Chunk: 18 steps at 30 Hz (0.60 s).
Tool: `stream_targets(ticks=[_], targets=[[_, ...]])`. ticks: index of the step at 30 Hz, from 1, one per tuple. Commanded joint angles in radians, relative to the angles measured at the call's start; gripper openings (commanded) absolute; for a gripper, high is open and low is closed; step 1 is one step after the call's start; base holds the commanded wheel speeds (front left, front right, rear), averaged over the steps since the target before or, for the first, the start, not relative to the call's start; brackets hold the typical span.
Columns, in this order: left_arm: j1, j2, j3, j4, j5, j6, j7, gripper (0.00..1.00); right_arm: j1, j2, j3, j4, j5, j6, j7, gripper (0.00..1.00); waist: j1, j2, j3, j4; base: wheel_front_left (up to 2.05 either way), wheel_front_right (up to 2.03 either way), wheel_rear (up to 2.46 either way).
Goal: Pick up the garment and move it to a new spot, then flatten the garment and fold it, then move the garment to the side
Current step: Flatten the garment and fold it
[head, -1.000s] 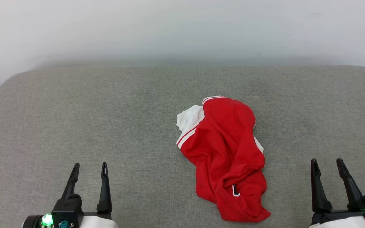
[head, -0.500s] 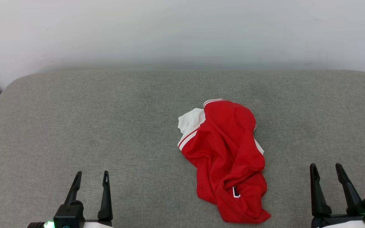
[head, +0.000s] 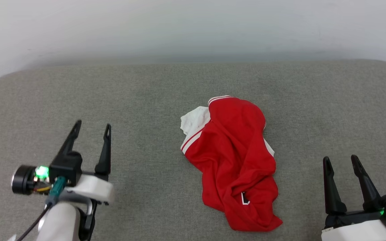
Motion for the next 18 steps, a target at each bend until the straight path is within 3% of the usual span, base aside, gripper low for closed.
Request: stream_targets(ticks=[1,4,5,12,18], targets=[[-0.04,0.005,-0.004,0.012,0.001,-0.007,-0.003,1.0,-0.016,0.002,0.003,-0.007,0.0,-0.001,-0.002,1.0,-0.0001,0.0,0.015,-0.01,0.0,0.0,0.0],[-0.155,0.027,-0.023,0.067,0.009,-0.03,0.01,1.0,-0.033,0.002,0.007,-0.015,-0.008,-0.001,-0.002,1.0,-0.0001,0.0,0.039,-0.022,0.0,0.0,0.0],[-0.275,0.039,-0.054,0.107,0.007,-0.052,0.061,1.0,-0.05,0.002,0.009,-0.026,-0.01,-0.001,-0.002,1.0,-0.0001,0.0,0.069,-0.031,0.0,0.0,0.0],[-0.544,0.078,-0.183,0.175,-0.038,-0.083,0.238,1.0,-0.097,0.002,0.008,-0.051,-0.012,-0.001,-0.002,1.0,-0.0001,0.0,0.14,-0.05,0.0,0.0,0.0],[-0.732,0.122,-0.395,0.219,-0.202,-0.083,0.436,1.0,-0.131,0.002,0.021,-0.063,-0.015,-0.001,-0.002,1.0,-0.0001,0.0,0.186,-0.066,0.0,0.0,0.0]])
